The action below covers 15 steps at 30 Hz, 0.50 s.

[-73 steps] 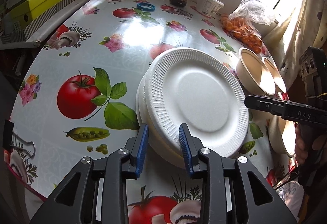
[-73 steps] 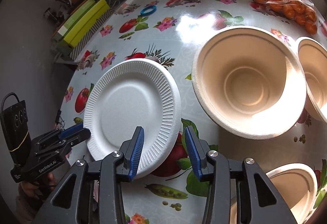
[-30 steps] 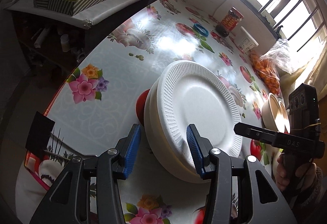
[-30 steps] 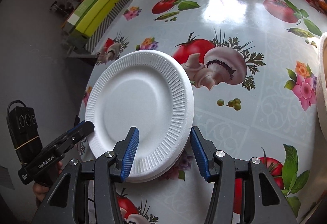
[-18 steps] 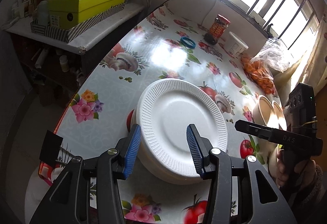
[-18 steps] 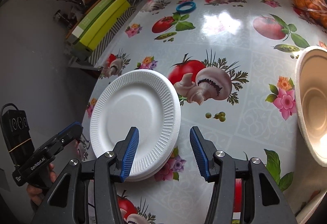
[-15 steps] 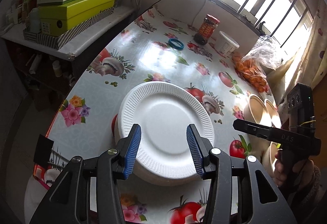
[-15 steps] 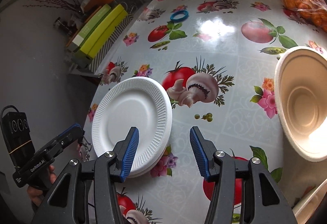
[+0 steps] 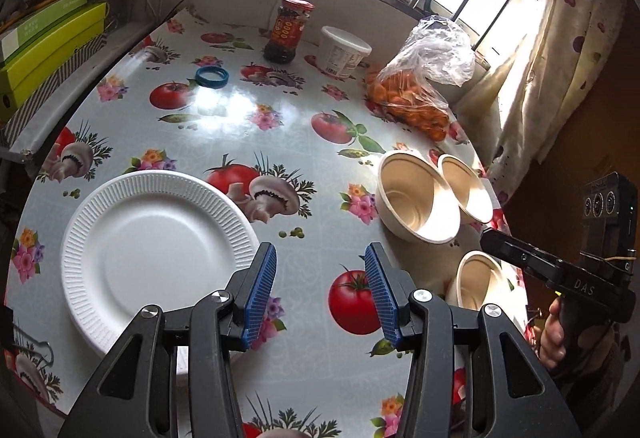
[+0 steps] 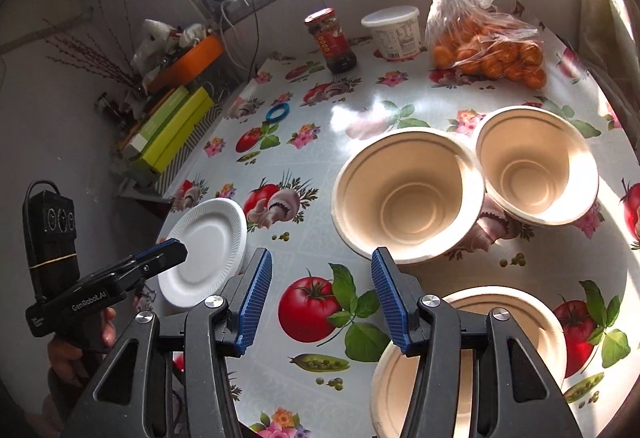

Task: Organize plates and bowls
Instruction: 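Move the left gripper to a beige paper bowl and grasp its rim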

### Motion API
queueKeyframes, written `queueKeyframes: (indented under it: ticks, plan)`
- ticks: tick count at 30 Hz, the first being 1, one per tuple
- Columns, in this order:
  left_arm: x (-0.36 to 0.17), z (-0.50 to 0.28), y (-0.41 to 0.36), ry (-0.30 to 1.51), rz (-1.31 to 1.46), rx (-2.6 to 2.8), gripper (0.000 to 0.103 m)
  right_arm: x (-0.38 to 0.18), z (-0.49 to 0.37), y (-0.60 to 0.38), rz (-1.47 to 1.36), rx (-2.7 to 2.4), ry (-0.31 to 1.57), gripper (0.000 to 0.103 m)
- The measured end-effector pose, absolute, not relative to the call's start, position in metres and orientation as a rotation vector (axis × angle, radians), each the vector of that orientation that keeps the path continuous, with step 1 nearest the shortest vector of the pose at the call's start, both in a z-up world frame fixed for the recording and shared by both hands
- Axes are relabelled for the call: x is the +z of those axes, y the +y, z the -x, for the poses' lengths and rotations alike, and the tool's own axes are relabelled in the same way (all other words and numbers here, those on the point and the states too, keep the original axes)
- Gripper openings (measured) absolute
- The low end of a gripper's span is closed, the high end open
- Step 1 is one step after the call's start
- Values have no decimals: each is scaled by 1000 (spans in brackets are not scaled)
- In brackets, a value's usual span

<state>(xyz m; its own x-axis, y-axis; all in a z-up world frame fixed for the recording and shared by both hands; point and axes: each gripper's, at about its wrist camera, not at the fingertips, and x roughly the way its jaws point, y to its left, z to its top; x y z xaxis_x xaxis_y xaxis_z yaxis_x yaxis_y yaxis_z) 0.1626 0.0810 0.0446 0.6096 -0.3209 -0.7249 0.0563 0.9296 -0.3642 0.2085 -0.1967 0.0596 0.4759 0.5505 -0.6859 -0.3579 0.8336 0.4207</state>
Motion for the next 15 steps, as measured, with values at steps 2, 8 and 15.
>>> queueKeyframes:
  ticks: [2,8,15]
  plan:
    - [46,-169,67,897,306,-245,47,61,-204,-220,-250,535,895,52]
    - [46,-193,32,903,264,-302,47,62,-198,-279,-265,444,844,52]
    - [38,-217,7,913,237,-338,47,55,-214,-297,-230,444,846,49]
